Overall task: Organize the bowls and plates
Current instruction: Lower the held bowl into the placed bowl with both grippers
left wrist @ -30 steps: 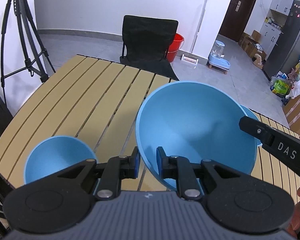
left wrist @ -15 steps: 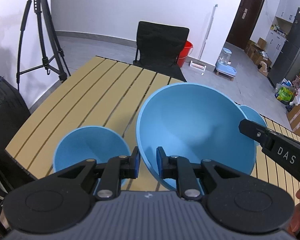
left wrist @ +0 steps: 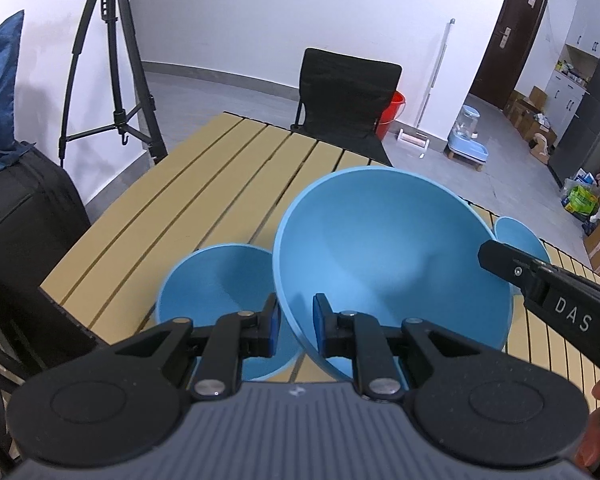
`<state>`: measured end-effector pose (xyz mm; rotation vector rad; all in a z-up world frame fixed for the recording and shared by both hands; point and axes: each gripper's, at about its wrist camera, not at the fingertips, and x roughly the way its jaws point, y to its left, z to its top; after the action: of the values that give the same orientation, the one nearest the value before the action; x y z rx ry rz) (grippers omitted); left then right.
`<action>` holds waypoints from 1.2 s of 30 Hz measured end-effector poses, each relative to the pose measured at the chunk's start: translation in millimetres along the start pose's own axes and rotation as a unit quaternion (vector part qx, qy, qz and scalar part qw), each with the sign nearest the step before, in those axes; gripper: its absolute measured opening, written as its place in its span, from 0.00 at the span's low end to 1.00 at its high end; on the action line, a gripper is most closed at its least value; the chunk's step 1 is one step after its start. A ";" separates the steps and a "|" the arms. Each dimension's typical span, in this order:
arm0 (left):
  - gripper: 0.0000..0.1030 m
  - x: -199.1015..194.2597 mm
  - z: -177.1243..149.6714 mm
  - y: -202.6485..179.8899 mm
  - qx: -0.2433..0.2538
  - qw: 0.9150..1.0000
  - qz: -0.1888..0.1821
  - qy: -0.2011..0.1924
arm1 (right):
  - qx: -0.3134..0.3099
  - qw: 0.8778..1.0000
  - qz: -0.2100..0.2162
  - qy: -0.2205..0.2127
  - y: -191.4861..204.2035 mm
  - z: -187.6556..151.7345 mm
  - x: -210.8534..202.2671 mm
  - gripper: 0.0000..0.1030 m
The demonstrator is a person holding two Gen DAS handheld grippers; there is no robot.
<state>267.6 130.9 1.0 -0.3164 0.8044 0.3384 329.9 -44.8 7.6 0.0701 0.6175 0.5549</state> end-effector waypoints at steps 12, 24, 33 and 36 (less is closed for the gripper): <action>0.17 -6.1 -1.0 35.3 -0.020 1.000 0.015 -0.004 | -0.016 1.000 0.016 0.012 35.8 -6.5 12.1 0.09; 0.17 7.9 -2.2 73.4 -0.038 0.999 0.028 0.000 | -0.026 0.999 0.026 0.033 70.0 -15.6 40.4 0.09; 0.17 31.0 -4.1 89.4 -0.032 0.999 0.036 0.011 | -0.026 0.998 0.025 0.049 82.4 -27.0 67.9 0.09; 0.17 38.6 -5.9 90.9 -0.025 0.999 0.041 0.013 | -0.024 0.998 0.025 0.052 82.9 -31.2 75.9 0.09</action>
<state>251.5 217.1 -44.8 -0.3360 0.8374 0.4336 324.3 61.8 -39.6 0.0103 0.7055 0.6239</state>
